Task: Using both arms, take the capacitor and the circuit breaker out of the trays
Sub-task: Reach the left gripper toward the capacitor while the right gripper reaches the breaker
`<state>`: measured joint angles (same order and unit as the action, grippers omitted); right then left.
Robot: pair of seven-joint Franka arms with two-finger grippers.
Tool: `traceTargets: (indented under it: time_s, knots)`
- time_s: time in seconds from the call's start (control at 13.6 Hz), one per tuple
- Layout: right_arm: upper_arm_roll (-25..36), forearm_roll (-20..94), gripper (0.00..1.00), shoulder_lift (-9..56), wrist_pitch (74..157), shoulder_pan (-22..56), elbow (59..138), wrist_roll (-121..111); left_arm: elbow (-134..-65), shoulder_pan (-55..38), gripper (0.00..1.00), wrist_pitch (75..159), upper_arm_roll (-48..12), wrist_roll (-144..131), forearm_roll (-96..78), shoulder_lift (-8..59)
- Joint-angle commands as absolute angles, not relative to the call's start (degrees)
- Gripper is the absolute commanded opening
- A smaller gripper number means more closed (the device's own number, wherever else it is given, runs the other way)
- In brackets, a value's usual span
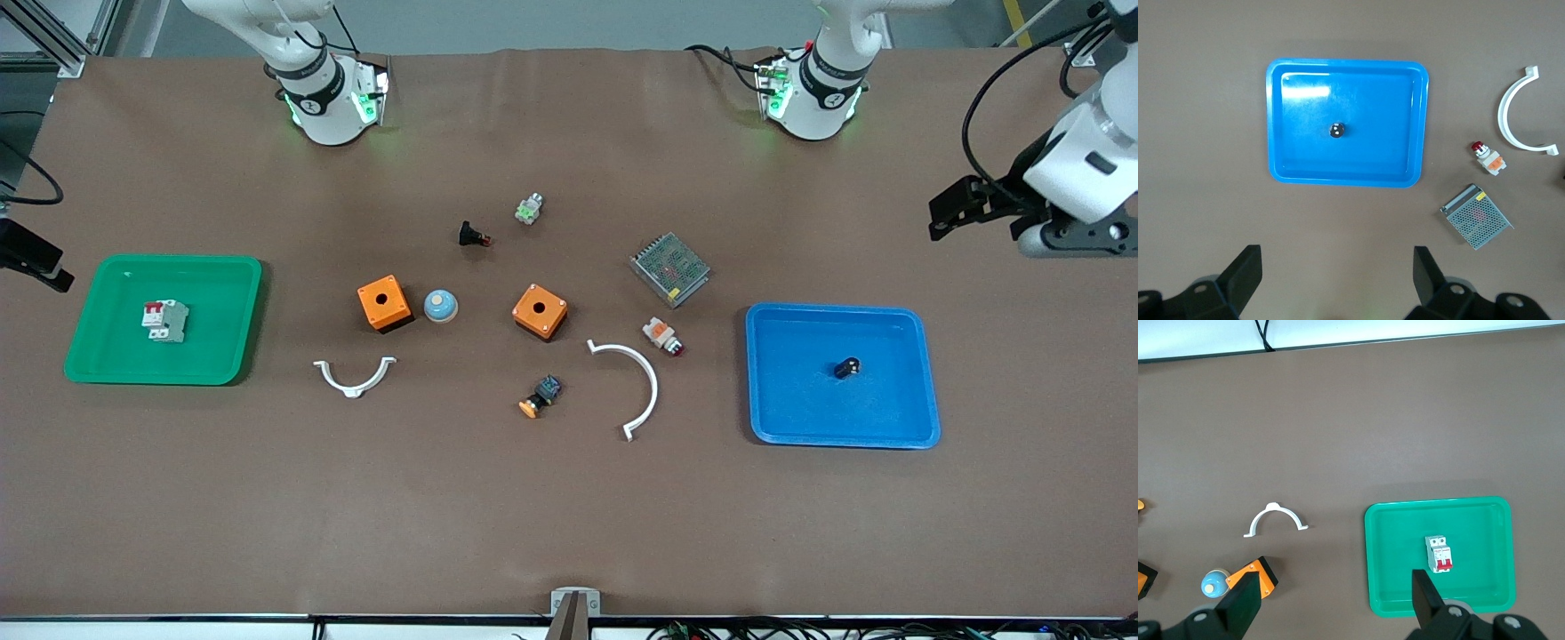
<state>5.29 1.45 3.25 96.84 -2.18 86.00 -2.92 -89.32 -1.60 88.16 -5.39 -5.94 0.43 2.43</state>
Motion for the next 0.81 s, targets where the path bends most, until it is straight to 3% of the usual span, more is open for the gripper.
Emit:
traceTargets:
  time_s: [0.0, 0.15, 0.51, 0.74]
  knots:
    - [5.10, 2.11, 1.00, 3.96, 94.58, -2.99, 84.64, -2.90, -87.10, -1.32, 1.00, 89.54, -5.45, -5.45, 1.05, 9.30]
    - [5.10, 2.11, 1.00, 4.04, 94.48, -2.99, 84.64, -2.99, -88.76, -1.49, 1.00, 93.93, -5.36, -5.54, 1.84, 13.52]
    - [5.10, 1.58, 1.00, 5.62, 93.35, -2.90, 85.42, -3.25, -102.89, 1.05, 1.00, 113.61, -5.45, -5.36, 2.99, 14.76]
    - [5.27, 0.80, 1.00, 11.23, 88.60, -5.26, 86.04, -3.25, -107.83, 2.37, 1.00, 121.71, -5.36, -5.36, 2.99, 16.86]
